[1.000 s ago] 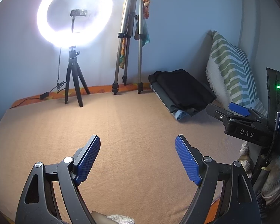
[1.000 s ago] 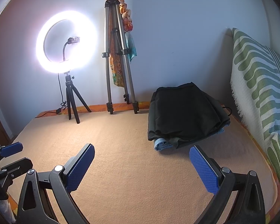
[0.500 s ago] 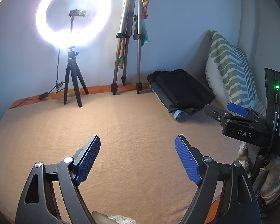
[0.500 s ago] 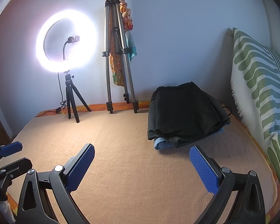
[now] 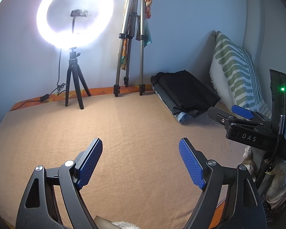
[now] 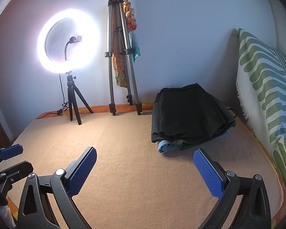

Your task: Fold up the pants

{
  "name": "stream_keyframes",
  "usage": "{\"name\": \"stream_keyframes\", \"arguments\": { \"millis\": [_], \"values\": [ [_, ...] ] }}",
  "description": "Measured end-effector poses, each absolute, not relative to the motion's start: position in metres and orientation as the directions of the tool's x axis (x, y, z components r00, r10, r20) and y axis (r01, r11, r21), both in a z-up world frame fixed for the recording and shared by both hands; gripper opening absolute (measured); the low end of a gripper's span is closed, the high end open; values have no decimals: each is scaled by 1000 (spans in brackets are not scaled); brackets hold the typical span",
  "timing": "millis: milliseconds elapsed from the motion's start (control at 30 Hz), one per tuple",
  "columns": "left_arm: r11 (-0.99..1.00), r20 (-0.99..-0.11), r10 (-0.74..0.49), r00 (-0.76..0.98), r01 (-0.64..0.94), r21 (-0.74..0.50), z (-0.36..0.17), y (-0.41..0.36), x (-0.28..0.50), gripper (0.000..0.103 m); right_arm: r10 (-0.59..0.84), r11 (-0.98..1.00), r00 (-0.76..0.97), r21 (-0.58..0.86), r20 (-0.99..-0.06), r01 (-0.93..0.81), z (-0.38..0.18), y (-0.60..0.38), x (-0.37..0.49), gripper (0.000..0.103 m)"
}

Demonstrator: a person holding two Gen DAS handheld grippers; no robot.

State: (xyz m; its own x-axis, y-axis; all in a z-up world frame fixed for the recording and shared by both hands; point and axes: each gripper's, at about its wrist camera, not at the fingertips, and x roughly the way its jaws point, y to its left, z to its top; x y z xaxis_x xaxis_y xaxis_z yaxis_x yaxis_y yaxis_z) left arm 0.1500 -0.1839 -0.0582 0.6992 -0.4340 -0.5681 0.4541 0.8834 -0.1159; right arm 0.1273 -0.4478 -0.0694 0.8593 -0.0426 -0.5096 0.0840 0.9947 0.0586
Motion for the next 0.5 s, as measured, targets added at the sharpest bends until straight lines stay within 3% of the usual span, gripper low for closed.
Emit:
{"name": "stream_keyframes", "arguments": {
  "millis": [500],
  "values": [
    [883,-546,-433,717,459,-98,-58,-185,146,83,-38,996,856,51,-515,75,-72,-446,129,103]
  ]
}}
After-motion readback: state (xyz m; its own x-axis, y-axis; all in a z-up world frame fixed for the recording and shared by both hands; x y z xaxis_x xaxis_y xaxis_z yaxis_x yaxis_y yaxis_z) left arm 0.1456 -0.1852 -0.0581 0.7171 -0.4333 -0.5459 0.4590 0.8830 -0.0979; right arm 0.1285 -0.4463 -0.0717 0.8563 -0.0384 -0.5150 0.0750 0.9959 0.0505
